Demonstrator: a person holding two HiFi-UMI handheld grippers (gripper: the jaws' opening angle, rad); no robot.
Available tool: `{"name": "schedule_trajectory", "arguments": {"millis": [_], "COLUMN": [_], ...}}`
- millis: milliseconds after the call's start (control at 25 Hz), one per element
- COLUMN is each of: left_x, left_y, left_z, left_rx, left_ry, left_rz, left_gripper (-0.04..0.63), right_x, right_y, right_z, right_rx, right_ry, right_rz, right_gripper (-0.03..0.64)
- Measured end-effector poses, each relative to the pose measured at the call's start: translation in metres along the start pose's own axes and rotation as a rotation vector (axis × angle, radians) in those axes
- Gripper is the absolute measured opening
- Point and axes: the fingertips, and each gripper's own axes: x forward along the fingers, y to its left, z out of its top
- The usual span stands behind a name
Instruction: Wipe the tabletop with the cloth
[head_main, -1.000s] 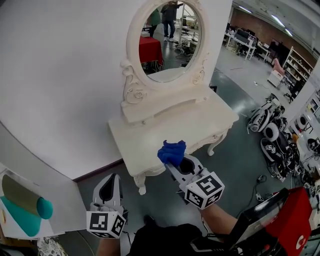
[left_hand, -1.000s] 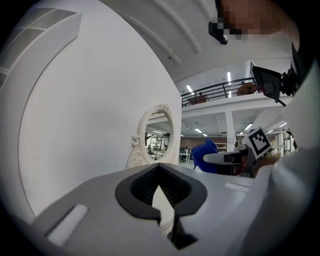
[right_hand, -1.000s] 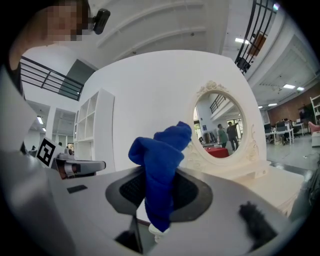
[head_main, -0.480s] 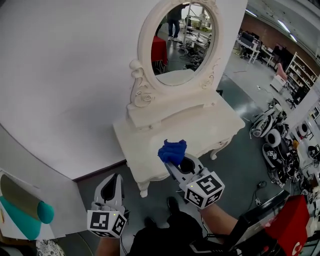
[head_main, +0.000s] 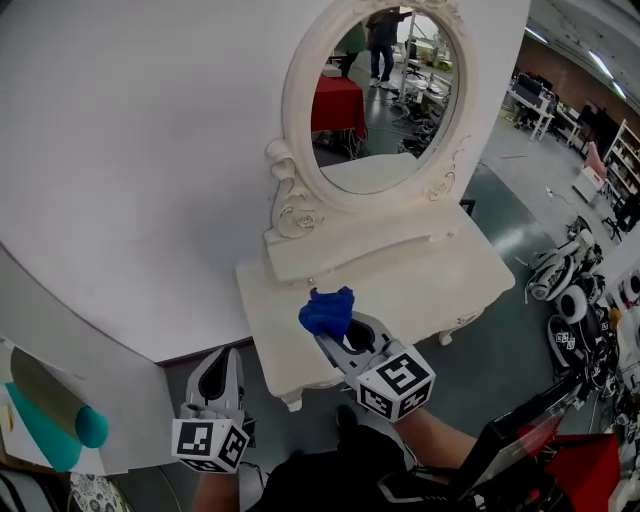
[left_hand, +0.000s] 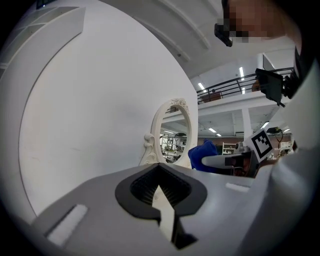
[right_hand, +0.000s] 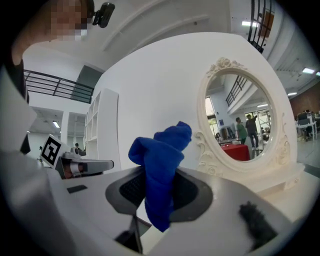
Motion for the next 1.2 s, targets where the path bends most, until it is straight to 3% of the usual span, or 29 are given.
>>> {"name": "schedule_trajectory", "arguments": {"millis": [400,640,1200], "left_x": [0.068,0.085,0.1], "left_y": [-0.008,0.005,0.09], "left_z": [-0.004,-0.008,-0.039], "left_rx": [-0.001,-0.003,0.001], "left_ry": [0.015,0.024,0.081], "left_rz": [0.09,0.139,0.071], "left_gripper": [0.009,0.009,0.009], "right_x": [0.035,0.064,0.169], "right_y": [-0.06,-0.069,-0.04], "right_z": [0.002,-0.006,-0.079], "right_rx": [0.012,0.007,0.022], "right_ry": [0.017,0.05,0.168], "right_rz": [0.145,0.206,0.136], "right_gripper": [0.12,0.12,0.12]}}
